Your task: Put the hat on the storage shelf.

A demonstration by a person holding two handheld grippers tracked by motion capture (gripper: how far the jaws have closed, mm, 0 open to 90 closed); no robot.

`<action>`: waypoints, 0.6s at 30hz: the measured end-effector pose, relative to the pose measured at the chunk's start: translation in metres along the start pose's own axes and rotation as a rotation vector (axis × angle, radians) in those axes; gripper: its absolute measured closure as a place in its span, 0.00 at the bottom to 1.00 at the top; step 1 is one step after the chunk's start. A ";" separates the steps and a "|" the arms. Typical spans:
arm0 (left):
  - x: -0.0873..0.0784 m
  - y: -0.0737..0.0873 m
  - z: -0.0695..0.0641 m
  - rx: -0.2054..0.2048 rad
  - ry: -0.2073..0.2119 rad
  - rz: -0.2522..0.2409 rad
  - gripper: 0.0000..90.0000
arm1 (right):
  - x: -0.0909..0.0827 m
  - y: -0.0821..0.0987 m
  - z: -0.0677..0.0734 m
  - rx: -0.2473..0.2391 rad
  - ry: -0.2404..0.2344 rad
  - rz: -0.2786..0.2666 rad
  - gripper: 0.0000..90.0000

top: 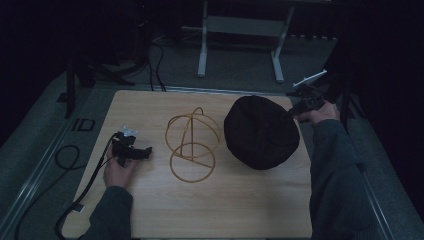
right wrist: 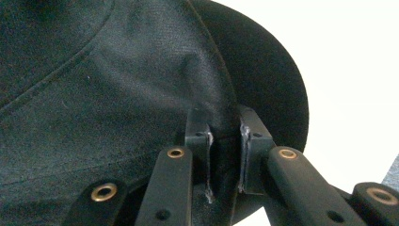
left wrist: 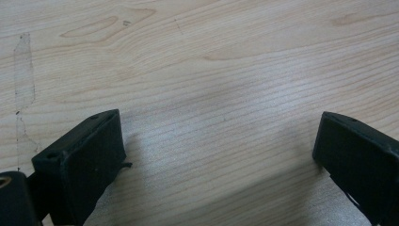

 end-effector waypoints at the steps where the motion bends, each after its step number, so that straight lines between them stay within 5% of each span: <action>1: 0.000 0.000 0.000 0.001 0.000 0.000 0.02 | -0.001 -0.001 0.001 0.001 -0.003 -0.004 0.87; 18: 0.000 0.000 0.000 0.001 0.000 0.002 0.02 | -0.020 -0.012 0.022 -0.013 -0.039 -0.050 0.86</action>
Point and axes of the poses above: each handheld gripper's, and its own axes: x roughly forward along the jaws, y roughly out of its underside, z roughly to its left, the point moved 9 cm from there along x, roughly forward along the jaws, and after that the axes turned 2 degrees about z, right-handed, at the moved point
